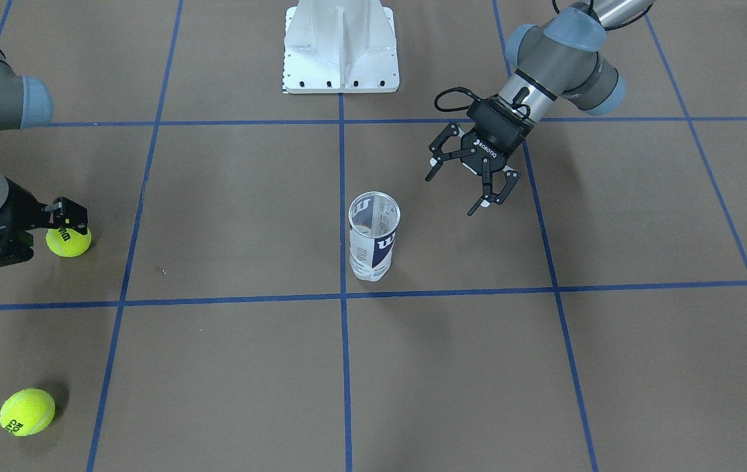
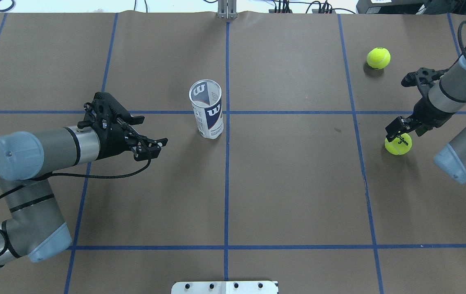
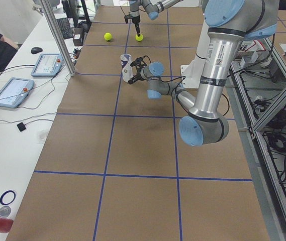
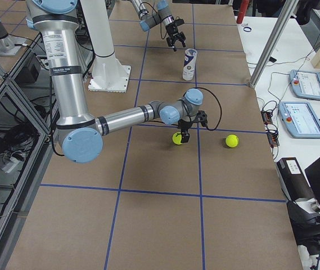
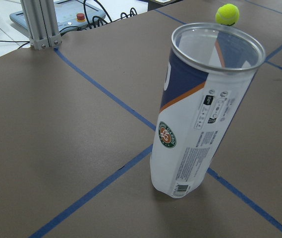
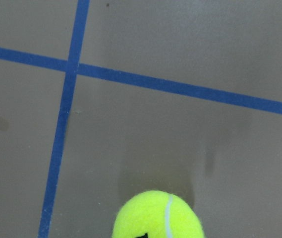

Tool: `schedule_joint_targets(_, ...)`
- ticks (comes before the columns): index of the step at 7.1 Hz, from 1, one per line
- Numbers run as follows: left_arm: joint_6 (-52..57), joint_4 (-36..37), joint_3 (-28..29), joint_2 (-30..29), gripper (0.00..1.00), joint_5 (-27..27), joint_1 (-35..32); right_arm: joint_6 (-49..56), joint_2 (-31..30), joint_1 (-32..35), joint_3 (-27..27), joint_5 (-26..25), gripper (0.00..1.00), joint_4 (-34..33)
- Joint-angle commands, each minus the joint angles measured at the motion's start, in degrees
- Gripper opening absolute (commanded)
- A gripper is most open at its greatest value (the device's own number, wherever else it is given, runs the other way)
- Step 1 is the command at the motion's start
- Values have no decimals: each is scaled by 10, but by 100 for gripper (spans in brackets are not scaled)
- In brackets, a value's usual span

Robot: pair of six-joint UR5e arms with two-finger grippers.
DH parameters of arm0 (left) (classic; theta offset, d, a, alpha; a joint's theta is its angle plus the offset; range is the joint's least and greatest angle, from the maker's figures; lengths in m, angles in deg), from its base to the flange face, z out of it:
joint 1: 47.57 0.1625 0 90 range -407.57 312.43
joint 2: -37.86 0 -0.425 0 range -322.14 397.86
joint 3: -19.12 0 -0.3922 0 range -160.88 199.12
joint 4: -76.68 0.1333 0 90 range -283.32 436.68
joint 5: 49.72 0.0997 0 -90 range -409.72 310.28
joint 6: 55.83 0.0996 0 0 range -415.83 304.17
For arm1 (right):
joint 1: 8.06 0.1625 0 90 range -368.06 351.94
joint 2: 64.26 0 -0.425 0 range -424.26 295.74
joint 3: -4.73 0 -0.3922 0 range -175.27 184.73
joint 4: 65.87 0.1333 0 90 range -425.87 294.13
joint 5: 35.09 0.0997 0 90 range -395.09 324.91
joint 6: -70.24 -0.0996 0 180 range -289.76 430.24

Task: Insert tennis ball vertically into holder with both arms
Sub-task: 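Lower the right gripper onto the nearer tennis ball while the left gripper waits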

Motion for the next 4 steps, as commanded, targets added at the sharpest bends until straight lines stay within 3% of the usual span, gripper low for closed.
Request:
schedule_joint_targets(1, 0, 0, 5, 0, 99, 0, 1, 3, -1, -8, -14, -7, 99, 0)
schedule_joint_targets(4, 1, -12, 7, -1, 99, 0, 1, 6, 7, -15, -33, -6, 99, 0)
